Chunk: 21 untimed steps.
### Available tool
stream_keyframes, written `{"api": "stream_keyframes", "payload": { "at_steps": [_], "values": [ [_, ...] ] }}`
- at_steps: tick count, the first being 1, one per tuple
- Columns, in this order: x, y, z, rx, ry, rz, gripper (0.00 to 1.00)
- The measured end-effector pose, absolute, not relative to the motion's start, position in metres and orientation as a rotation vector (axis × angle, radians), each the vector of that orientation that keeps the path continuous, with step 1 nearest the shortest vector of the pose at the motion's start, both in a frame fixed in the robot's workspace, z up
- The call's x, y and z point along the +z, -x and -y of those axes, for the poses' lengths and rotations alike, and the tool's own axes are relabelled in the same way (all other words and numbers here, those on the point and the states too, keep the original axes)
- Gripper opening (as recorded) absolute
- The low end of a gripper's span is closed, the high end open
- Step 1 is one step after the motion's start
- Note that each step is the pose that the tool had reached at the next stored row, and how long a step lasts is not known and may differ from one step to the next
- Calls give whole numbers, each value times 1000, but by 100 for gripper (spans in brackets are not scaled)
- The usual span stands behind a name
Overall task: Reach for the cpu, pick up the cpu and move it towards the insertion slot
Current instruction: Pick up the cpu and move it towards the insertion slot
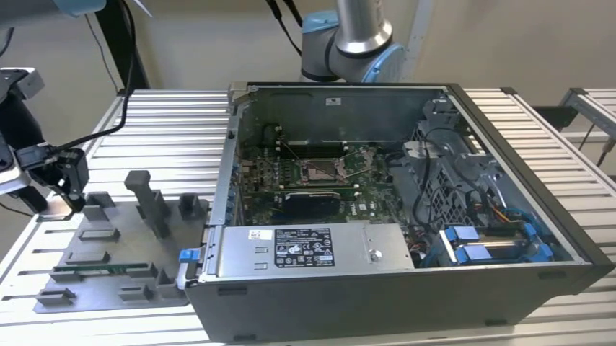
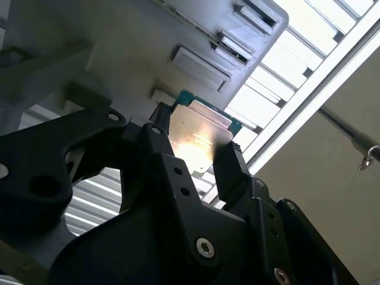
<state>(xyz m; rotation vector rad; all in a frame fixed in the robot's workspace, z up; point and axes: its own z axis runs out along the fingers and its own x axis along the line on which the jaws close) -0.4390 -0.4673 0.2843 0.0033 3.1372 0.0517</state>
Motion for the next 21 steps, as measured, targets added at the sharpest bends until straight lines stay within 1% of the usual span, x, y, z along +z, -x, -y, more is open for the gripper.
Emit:
{"api": "stream_keyframes", "payload": {
  "at_steps": [21],
  "values": [
    [318,439,467,52,-3,-3137,0]
  ]
}}
